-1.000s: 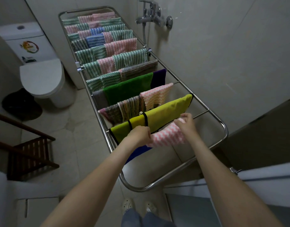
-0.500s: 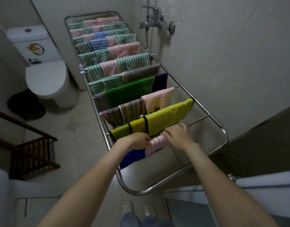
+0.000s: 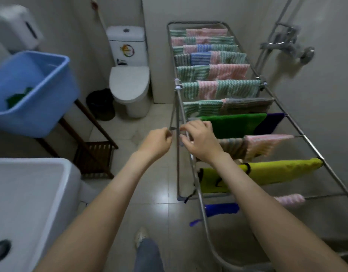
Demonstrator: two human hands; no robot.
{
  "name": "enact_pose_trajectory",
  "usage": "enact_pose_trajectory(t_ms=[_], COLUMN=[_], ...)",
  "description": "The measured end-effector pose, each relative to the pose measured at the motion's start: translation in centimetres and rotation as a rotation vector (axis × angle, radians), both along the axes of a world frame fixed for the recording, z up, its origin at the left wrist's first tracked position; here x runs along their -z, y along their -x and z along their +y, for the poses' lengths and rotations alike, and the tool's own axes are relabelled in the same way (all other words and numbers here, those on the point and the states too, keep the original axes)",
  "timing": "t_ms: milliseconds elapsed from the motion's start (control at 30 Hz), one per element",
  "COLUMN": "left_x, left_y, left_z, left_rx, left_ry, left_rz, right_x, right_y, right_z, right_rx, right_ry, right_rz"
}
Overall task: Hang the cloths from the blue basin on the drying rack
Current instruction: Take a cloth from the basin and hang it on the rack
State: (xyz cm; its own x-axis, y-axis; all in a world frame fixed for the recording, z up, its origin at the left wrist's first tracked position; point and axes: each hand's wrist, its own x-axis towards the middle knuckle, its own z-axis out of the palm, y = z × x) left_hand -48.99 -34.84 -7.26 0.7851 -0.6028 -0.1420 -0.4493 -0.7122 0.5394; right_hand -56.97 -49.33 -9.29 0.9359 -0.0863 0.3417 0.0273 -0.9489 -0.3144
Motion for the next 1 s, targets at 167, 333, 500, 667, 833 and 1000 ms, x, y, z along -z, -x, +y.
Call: enact_pose_trajectory(t_ms=[167,333,500,667,833,1000], left_x=[-0.5,-1.8,-3.3,-2.6,-1.7,0.0], left_y=[-9.5,-17.0,-22.7,-28.6,-35.7,-41.7], left_z=[7.2,13.0,17.4,23.0,28.6,30.8], left_rx=[-0.137,-0.262,-0.4,-0.615,-0.929,-1.185], left_ry=[0.041,0.099,0.151,0.169,0.202,0.311], left_rz=[-0.022,-0.017,-0.013,-0.019,-0.07,-0.086], right_x=[-0.4,-1.1,-2.4,-3.4,-3.3,-0.8], right_y=[-11.8,-21.2,-29.1,-38.3,-50.1,-61.0], right_z=[6.5,11.6,15.0,19.6,25.5,30.6], right_rx=[-0.058,-0.055,-0.123,-0.276,-0.494,-0.702], right_ry=[-0.092,-0.234,-0.427,-0.635,-0.591,-0.387], right_rz=[0.01,-0.003,0.075,0.252,0.35,0.511])
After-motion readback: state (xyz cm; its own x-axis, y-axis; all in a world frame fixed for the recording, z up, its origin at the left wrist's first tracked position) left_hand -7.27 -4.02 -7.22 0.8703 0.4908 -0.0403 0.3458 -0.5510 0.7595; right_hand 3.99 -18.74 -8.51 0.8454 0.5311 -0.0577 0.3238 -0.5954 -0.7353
